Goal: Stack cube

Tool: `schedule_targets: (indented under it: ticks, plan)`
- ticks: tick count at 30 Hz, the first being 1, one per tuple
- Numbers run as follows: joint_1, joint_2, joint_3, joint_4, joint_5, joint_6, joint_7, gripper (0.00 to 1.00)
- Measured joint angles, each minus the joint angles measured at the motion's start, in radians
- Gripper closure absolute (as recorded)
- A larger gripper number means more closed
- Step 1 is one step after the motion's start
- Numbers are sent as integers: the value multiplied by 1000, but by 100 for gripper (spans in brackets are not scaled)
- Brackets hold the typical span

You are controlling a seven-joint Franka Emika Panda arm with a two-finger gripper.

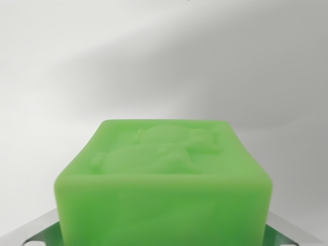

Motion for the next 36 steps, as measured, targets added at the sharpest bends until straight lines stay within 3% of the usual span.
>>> schedule_targets:
  ticks: [36]
  plan:
    - [1, -231, 21, -167, -29, -61, -159, 100]
